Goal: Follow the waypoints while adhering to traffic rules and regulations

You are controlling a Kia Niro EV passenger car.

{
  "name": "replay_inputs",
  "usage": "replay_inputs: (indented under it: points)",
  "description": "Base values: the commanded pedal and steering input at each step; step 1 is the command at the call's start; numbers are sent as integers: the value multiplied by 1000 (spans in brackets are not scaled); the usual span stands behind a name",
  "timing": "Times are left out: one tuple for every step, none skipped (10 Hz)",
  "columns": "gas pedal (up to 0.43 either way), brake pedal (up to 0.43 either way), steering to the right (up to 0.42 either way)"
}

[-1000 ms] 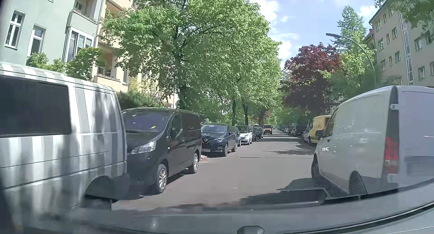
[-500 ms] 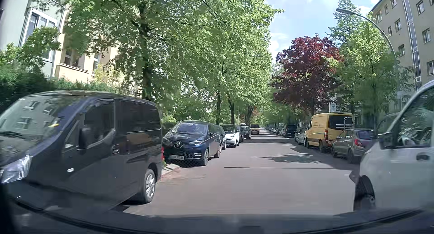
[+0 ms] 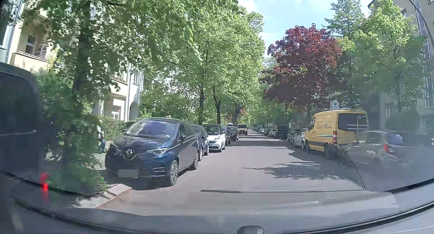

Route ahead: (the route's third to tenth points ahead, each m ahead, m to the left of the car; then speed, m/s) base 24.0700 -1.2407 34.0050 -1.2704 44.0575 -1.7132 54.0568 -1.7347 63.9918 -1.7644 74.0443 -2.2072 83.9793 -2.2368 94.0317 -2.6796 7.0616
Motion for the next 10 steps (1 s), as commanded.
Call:
replay_inputs:
  points:
    - [331,18,100]
    - [350,24,103]
    - [358,18,105]
    - [370,18,105]
    - [378,18,102]
    - [390,18,96]
    - [421,18,91]
    - [421,18,83]
    - [429,18,66]
    - [429,18,51]
